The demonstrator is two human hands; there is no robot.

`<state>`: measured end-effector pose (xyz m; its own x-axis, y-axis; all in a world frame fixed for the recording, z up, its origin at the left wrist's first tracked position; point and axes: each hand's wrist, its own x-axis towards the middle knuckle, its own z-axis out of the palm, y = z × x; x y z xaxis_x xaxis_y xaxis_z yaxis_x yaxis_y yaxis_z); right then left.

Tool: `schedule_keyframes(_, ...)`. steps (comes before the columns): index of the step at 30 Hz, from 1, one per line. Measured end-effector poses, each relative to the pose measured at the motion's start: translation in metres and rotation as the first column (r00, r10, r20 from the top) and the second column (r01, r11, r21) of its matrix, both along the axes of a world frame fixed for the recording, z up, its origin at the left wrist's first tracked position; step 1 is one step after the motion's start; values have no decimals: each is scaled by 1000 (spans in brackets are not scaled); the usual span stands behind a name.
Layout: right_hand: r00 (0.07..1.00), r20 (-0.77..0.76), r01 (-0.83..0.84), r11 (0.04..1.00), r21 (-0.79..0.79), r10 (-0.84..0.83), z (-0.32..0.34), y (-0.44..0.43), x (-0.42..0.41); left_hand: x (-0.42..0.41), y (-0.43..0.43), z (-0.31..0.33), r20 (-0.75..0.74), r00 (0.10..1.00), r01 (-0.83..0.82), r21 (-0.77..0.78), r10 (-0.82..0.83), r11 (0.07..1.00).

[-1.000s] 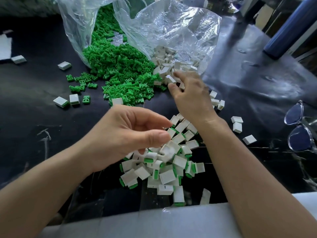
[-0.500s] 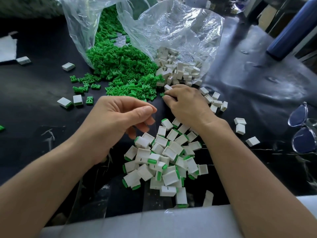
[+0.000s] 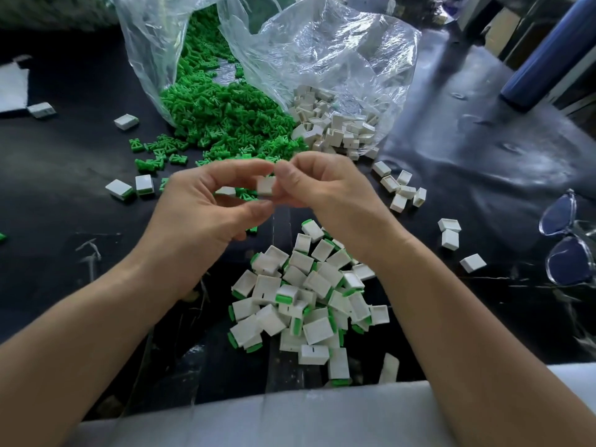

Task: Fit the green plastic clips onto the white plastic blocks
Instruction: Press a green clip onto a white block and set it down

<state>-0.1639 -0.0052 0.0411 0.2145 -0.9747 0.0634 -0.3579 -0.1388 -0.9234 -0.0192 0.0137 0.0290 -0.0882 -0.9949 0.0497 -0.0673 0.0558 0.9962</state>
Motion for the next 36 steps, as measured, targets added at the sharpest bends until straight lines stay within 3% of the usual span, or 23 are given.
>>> schedule_keyframes(5,1000,-11,9,1000,16,-9,-5,-3,1,-1,0,1,25,997,-72,-15,72,997)
schedule_keyframes(10,893,-372,183,958,-219,-255,-17,-15,-10,0,-2,0,-5,995,-96,7,96,995)
schedule_keyframes(15,733,-658,42,977,-211,-174,-27,-23,-9,0,-3,0,-51,995,-81,36,82,996)
schedule_keyframes(18,658,-740,-10,982,-190,-136,-34,-26,-9,1,-4,-1,-99,993,-63,73,70,995)
schedule_keyframes(22,701,-668,24,945,-327,-249,-32,-26,-10,1,-4,-1,-165,986,-10,120,30,993)
schedule_keyframes(28,675,-677,-1,918,-398,-293,-35,-27,-8,1,-4,-2,-201,980,23,145,7,989)
schedule_keyframes(33,885,-332,227,925,-304,-327,-18,-21,-7,2,-6,-4,-206,979,31,146,0,989)
schedule_keyframes(36,949,-125,258,941,-220,-289,-9,-12,-5,2,-6,-3,-220,976,29,148,4,989)
